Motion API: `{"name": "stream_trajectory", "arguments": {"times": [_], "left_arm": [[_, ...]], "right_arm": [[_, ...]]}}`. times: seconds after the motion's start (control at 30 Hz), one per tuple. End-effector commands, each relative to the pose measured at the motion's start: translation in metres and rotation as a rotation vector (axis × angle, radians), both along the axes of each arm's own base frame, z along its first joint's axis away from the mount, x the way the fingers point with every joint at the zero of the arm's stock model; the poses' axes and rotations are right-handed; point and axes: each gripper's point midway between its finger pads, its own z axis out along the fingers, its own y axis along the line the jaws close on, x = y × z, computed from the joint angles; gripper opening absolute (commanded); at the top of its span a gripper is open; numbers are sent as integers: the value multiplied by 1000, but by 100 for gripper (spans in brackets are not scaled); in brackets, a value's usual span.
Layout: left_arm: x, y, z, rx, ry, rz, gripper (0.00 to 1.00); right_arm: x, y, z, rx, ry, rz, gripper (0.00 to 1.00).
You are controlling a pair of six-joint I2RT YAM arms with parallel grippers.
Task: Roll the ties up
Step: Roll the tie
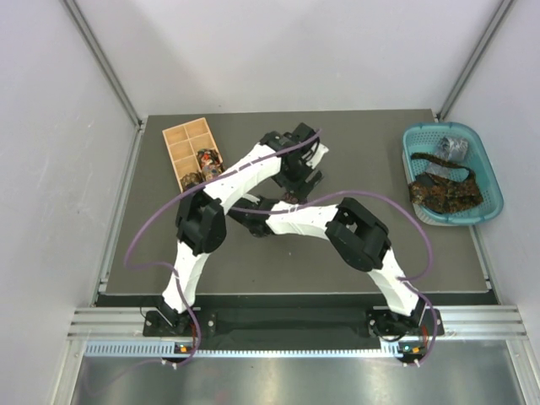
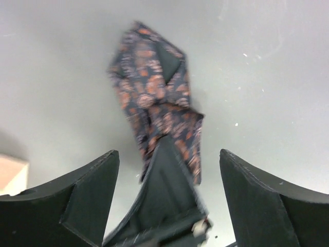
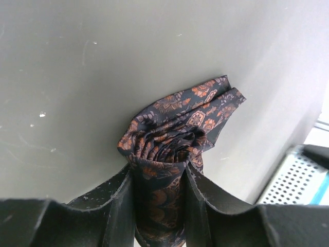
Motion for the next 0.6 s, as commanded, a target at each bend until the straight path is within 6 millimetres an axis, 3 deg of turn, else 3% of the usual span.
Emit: {"name": "stream_trajectory", "arguments": {"times": [0.0,0.07,0.13,0.17,0.23,0.27,0.4,0.53,0.57], "left_arm": [[31,21,85,-125,-195,152,85],[42,43,93,-155,-220,234,91],[51,62,117,-234,-286,328,96],[61,84,125,-261,-304,388,99],[65,105,149,-368,-357,483,99],[74,130,156,-391,-385,554,99],[70,187,182,-447,-480,757,99],[65,245,189,-411,-567,1007,99],[64,251,190,-414,-576,1021,99]], "right_arm": [[-14,-5,-7,96,164,6,0],[-12,-3,-2,151,174,7,0],[-11,-3,1,180,174,8,0],[-10,-2,4,219,180,9,0],[-9,1,6,270,193,5,0],[-10,-1,6,295,209,2,0],[-4,0,9,419,231,-35,0],[-3,-5,9,538,302,-86,0],[1,-10,10,558,314,-104,1]]}}
